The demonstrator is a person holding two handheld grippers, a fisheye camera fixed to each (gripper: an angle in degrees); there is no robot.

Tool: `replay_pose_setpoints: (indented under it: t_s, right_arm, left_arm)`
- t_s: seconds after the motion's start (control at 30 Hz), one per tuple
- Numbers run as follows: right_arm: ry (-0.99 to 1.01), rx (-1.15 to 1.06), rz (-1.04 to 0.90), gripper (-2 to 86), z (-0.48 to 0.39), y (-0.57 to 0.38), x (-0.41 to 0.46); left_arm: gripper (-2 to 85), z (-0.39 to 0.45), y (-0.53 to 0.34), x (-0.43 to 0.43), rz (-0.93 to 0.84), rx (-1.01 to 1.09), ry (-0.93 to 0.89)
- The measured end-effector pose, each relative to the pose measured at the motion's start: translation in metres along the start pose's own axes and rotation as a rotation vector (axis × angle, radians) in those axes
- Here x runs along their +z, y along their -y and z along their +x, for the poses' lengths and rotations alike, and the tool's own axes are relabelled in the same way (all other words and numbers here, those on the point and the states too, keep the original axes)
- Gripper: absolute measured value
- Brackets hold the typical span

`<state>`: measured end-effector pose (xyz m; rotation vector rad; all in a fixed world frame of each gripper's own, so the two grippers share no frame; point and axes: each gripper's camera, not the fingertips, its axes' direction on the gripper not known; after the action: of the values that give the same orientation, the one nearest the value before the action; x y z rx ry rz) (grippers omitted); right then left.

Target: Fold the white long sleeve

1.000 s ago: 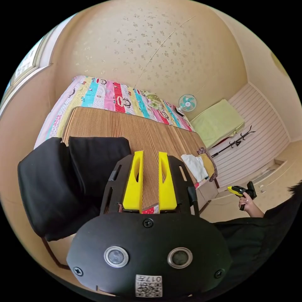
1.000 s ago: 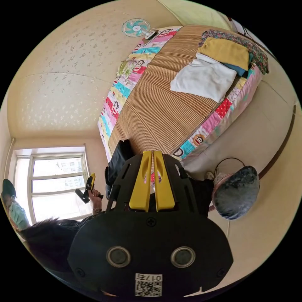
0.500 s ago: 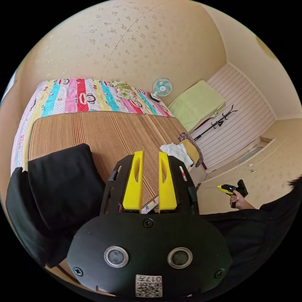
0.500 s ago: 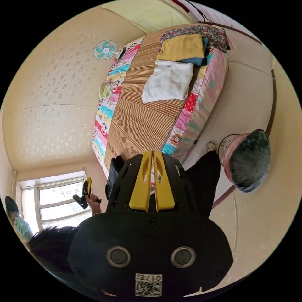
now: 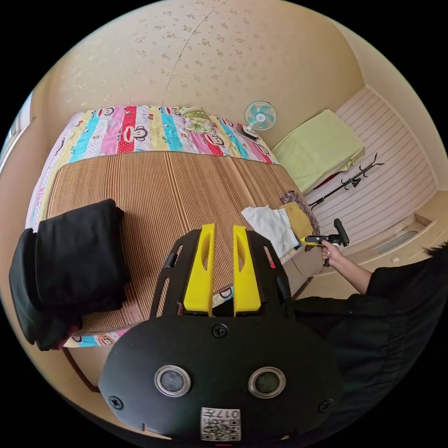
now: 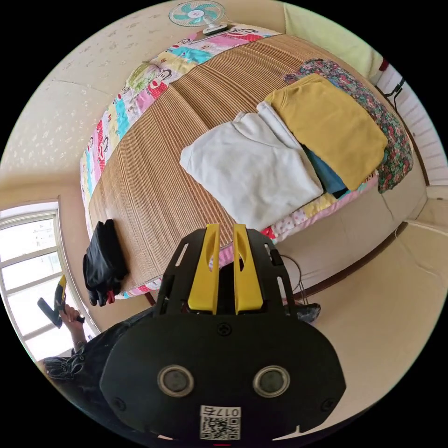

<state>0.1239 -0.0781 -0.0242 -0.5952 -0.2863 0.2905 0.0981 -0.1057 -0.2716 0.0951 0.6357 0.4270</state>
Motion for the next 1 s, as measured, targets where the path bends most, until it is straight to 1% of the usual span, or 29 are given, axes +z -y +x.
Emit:
replay_pose_setpoints:
  t_s: [0.13, 0.2, 0.27, 0.37, 0.47, 0.53, 0.57, 0.6, 0.63, 0.67, 0.7, 0.73, 0.77, 0.8, 0.83, 0.87, 0.9, 0.97, 1.0]
  right_arm:
    - [-0.079, -0.085, -0.062, 6.5, 0.015, 0.08, 0.015]
    - [-0.105, -0.052, -0.118, 8.1, 0.038, 0.118, 0.038]
    - [-0.107, -0.032, -0.137, 9.1, 0.055, 0.135, 0.056]
    - [-0.057, 0.04, -0.215, 9.5, 0.081, 0.135, 0.097]
    - [-0.008, 0.101, -0.137, 7.7, 0.092, 0.114, 0.094]
    - [0.074, 0.066, -0.097, 5.3, 0.092, 0.095, 0.074]
    - [0.188, -0.012, -0.047, 4.7, 0.089, 0.075, 0.052]
    - [0.339, -0.086, 0.001, 4.2, 0.088, 0.05, 0.029]
    - [0.428, -0.121, 0.024, 3.9, 0.087, 0.037, 0.017]
    - [0.626, -0.194, 0.054, 3.6, 0.084, 0.009, -0.004]
    - [0.774, -0.302, 0.067, 3.4, 0.073, -0.02, -0.023]
    - [0.816, -0.359, 0.076, 3.3, 0.065, -0.035, -0.033]
    - [0.868, -0.461, 0.085, 3.1, 0.046, -0.063, -0.048]
    - [0.897, -0.551, 0.078, 2.9, 0.026, -0.088, -0.061]
    - [0.913, -0.594, 0.075, 2.8, 0.015, -0.099, -0.067]
    - [0.945, -0.68, 0.07, 2.7, -0.005, -0.12, -0.078]
    - [0.984, -0.761, 0.07, 2.5, -0.023, -0.139, -0.088]
    - [1.073, -0.894, 0.073, 2.4, -0.049, -0.168, -0.104]
    - [1.114, -0.976, 0.072, 2.4, -0.067, -0.188, -0.113]
  left_arm:
    - [5.0, 0.045, 0.019, 0.033, 0.005, -0.037, 0.064]
    - [4.9, 0.051, 0.014, 0.056, -0.025, -0.163, -0.026]
    - [4.9, 0.049, 0.006, 0.071, -0.076, -0.226, -0.091]
    - [4.3, 0.035, -0.005, 0.084, -0.141, -0.325, -0.034]
    - [4.5, 0.017, -0.003, 0.093, -0.166, -0.386, -0.045]
    - [4.8, 0.01, 0.007, 0.099, -0.164, -0.384, -0.085]
    - [5.0, 0.004, 0.016, 0.106, -0.161, -0.386, -0.13]
    - [5.1, -0.005, 0.023, 0.117, -0.16, -0.401, -0.225]
    - [5.3, -0.01, 0.027, 0.124, -0.162, -0.412, -0.294]
    - [5.6, -0.02, 0.033, 0.137, -0.158, -0.44, -0.428]
    - [7.1, -0.027, 0.04, 0.15, -0.148, -0.462, -0.553]
    - [7.8, -0.03, 0.044, 0.156, -0.142, -0.473, -0.609]
    - [10.5, -0.035, 0.052, 0.165, -0.127, -0.504, -0.717]
    - [15.1, -0.04, 0.059, 0.176, -0.114, -0.552, -0.86]
    - [18.4, -0.043, 0.063, 0.183, -0.116, -0.58, -0.943]
    - [22.2, -0.047, 0.069, 0.195, -0.144, -0.626, -1.075]
    - [23.2, -0.05, 0.075, 0.201, -0.18, -0.649, -1.13]
    - [22.0, -0.056, 0.08, 0.196, -0.2, -0.648, -1.122]
    - [16.4, -0.06, 0.085, 0.186, -0.191, -0.609, -1.13]
